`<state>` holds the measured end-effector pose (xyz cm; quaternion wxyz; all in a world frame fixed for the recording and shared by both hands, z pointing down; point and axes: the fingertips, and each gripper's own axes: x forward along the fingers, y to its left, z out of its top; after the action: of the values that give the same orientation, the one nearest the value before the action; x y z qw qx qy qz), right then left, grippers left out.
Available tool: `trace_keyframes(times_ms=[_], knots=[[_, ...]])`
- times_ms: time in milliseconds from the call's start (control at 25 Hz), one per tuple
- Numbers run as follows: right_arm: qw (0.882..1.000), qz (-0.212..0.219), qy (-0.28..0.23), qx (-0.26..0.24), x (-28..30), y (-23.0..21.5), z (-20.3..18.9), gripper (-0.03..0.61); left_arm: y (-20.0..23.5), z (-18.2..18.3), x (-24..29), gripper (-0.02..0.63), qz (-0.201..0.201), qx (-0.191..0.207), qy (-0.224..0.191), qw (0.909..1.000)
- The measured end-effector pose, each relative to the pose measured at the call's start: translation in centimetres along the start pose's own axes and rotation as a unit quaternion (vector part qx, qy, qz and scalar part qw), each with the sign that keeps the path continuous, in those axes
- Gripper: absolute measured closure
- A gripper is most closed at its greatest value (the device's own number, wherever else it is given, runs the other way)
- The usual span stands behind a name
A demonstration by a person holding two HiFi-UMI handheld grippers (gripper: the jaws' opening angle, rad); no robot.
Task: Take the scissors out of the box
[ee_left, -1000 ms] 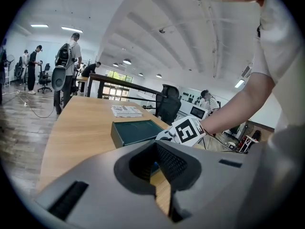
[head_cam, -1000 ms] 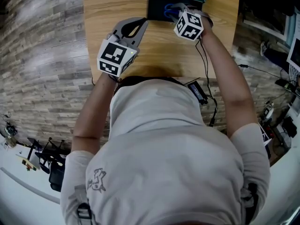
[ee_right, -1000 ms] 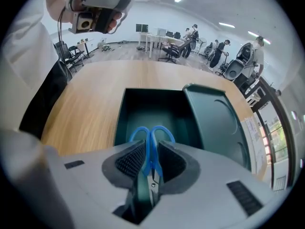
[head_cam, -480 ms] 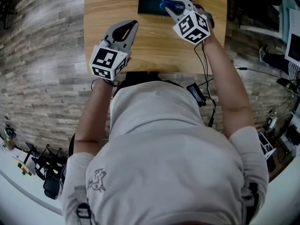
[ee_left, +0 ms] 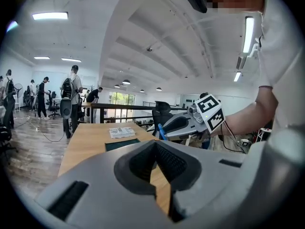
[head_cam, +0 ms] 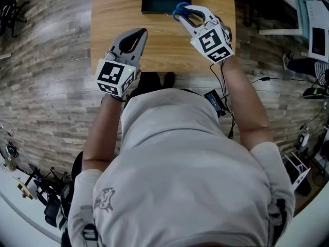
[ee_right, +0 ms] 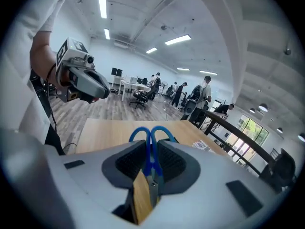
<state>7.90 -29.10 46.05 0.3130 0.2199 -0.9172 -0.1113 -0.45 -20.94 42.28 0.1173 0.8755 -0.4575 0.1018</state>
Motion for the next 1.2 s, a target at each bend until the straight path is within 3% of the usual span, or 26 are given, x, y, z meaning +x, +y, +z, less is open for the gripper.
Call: trace_keyframes(times_ms=[480, 880, 1200], knots=[[0.994, -0.023, -0.066, 0.086, -7.9, 4.5, 1.3, 0.486, -3.4, 1.2, -5.0, 0.609, 0.018, 0.014, -0.023, 0.9995], [0.985, -0.068, -0.084, 0.133, -12.1, 7.6, 2.7, 0.486, -4.7, 1.3, -8.2, 0.609, -0.011, 0.028, -0.030, 0.9991], [0.977, -0.113, -0.089, 0.160, -12.8, 12.2, 5.5, 0.486, -3.5, 1.2, -14.3, 0.609, -0.041, 0.030, -0.040, 0.9979]])
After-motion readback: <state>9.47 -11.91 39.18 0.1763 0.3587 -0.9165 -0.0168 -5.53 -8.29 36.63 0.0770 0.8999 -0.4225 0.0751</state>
